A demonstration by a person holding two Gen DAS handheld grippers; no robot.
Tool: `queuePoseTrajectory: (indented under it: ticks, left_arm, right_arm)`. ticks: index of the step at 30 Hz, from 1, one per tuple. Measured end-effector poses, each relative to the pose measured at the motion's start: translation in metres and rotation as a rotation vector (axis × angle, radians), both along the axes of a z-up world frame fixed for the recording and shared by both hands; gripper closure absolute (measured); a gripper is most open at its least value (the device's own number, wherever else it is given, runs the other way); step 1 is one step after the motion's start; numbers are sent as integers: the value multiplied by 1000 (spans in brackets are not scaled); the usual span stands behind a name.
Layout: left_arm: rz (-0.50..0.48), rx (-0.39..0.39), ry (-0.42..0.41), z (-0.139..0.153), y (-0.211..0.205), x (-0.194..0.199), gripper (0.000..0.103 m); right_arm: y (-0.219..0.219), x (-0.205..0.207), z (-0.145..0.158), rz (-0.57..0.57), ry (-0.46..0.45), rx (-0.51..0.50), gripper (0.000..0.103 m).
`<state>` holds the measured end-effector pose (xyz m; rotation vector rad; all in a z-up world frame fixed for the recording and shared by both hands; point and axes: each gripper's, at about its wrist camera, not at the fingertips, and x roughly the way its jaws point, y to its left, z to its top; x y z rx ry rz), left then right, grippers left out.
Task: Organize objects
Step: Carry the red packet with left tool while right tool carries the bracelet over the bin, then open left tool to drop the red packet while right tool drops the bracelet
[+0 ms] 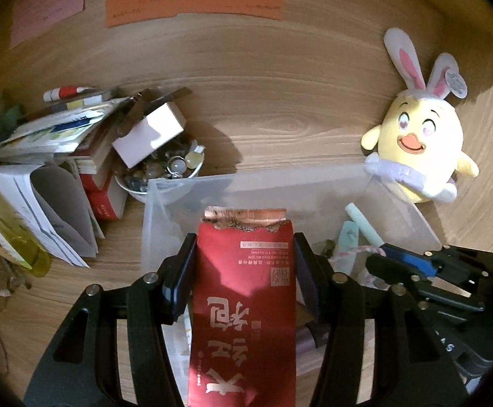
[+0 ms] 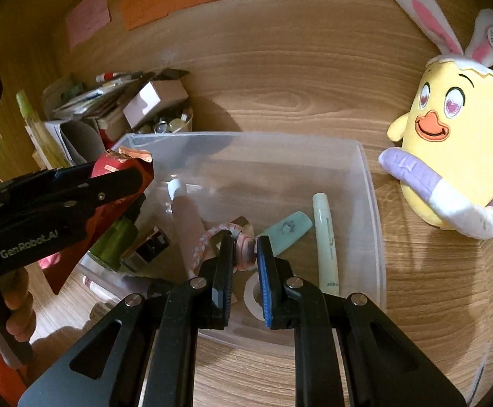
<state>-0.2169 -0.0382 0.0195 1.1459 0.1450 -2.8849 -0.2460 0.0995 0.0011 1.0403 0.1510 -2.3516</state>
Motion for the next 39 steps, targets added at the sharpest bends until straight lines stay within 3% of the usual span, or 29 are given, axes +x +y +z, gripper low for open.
queuePoseTrajectory:
  ticks: [10,16,27,32,39]
  left_arm:
    - [-37,-12,40,16,11,19,41]
    - [-35,-10,61,26,10,34,36]
    - [7,-12,87,32,-3,69,11]
    - [17,-16,78,28,-7,83,10]
    - [21,-14,42,14,-11,102,7]
  right_arm:
    - [-3,2,0,-13,15,43,89]
    - [0,7,8,-19,27,32,73]
    - [13,38,39,-1,97,-21,49]
    - [22,61,47,1,153,-17,35]
    - [30,90,47,15,214,14,33]
